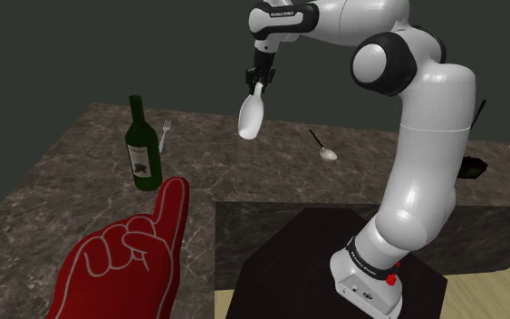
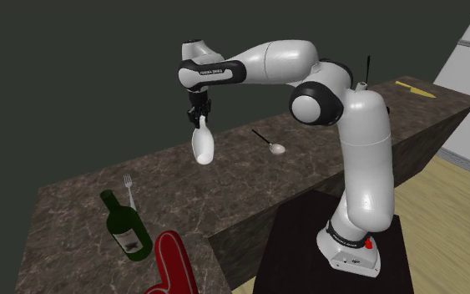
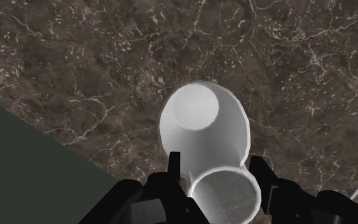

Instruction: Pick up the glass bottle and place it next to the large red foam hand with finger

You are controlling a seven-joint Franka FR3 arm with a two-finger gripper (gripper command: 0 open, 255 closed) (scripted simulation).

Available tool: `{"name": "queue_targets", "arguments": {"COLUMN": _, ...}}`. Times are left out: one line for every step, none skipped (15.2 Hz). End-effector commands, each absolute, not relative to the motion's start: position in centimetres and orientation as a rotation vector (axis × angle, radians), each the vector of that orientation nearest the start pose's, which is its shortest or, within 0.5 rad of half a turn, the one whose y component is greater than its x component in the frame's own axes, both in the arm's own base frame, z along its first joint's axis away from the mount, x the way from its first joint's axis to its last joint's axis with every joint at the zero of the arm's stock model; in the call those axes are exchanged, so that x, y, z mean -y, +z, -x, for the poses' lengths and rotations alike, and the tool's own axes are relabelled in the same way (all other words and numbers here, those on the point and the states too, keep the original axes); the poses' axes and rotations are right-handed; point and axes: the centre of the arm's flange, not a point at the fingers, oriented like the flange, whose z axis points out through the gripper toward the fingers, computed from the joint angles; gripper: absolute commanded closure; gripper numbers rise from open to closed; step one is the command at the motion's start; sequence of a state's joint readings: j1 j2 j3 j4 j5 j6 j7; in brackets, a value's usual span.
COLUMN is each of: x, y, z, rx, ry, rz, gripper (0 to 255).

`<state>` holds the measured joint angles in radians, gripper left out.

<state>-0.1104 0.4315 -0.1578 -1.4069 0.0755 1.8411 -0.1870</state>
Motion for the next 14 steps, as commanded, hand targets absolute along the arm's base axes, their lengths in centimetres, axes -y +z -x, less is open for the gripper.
{"name": "queue_targets", "arguments": {"x": 15.9, "y": 47.1, "z": -66.8, "rx": -0.136, "ry": -0.015, "rz": 3.133, "gripper": 255}}
{"name": "queue_targets", "arguments": {"x": 15.9, "y": 47.7, "z": -66.8, "rx": -0.136, "ry": -0.015, "rz": 3.133, "gripper": 255}}
{"name": "queue_targets", "arguments": {"x": 15.9, "y": 48.2, "z": -66.8, "rx": -0.136, "ry": -0.015, "rz": 3.133, "gripper": 255}}
{"name": "queue_targets", "arguments": {"x": 15.9, "y": 48.7, "z": -66.8, "rx": -0.136, "ry": -0.015, "rz": 3.133, "gripper": 255}}
{"name": "queue_targets", "arguments": {"x": 15.9, "y": 49.2, "z": -66.8, "rx": -0.136, "ry": -0.015, "rz": 3.133, "gripper": 255}}
{"name": "queue_targets", "arguments": {"x": 15.9, "y": 49.8, "z": -66.8, "rx": -0.136, "ry": -0.015, "rz": 3.133, "gripper": 255}}
{"name": "queue_targets", "arguments": {"x": 15.9, "y": 50.3, "z": -66.8, "rx": -0.136, "ry": -0.015, "rz": 3.133, "gripper": 255}}
{"name": "queue_targets", "arguments": {"x": 15.9, "y": 50.8, "z": -66.8, "rx": -0.136, "ry": -0.015, "rz": 3.133, "gripper": 255}}
{"name": "queue_targets", "arguments": {"x": 15.9, "y": 51.3, "z": -66.8, "rx": -0.136, "ry": -0.015, "rz": 3.133, "gripper": 255}}
{"name": "queue_targets", "arguments": {"x": 15.9, "y": 51.9, "z": -66.8, "rx": -0.136, "ry": -0.015, "rz": 3.133, "gripper": 255}}
{"name": "queue_targets", "arguments": {"x": 15.9, "y": 52.4, "z": -66.8, "rx": -0.136, "ry": -0.015, "rz": 3.133, "gripper": 255}}
{"name": "queue_targets", "arguments": {"x": 15.9, "y": 52.9, "z": -66.8, "rx": -0.136, "ry": -0.015, "rz": 3.133, "gripper": 255}}
{"name": "queue_targets", "arguments": {"x": 15.9, "y": 53.5, "z": -66.8, "rx": -0.136, "ry": -0.015, "rz": 3.133, "gripper": 255}}
{"name": "queue_targets", "arguments": {"x": 15.9, "y": 54.0, "z": -66.8, "rx": -0.136, "ry": -0.015, "rz": 3.133, "gripper": 255}}
